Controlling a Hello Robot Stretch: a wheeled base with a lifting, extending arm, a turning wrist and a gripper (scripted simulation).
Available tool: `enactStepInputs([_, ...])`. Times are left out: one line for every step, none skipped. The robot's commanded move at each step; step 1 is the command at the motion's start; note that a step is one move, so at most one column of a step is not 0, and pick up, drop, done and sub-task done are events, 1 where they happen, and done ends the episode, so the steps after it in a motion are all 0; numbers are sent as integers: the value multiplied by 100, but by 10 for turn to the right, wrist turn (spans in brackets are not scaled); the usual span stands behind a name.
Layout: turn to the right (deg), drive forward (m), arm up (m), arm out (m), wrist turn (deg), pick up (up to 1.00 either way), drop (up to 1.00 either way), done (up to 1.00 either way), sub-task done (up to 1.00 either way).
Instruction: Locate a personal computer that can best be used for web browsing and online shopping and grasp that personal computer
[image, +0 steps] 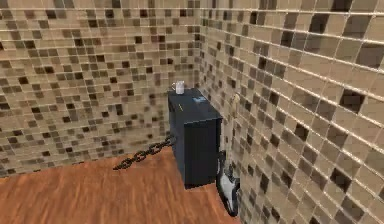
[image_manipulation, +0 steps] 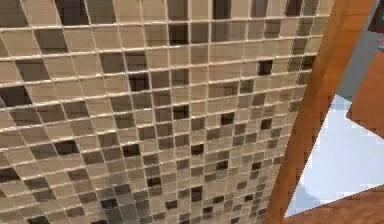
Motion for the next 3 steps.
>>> enactStepInputs([-450, 0, 0, 0, 0, 0, 0, 0, 0])
enactStepInputs([-390, 0, 0, 0, 0, 0, 0, 0, 0])
enactStepInputs([0, 100, 0, 0, 0, 0, 0, 0, 0])
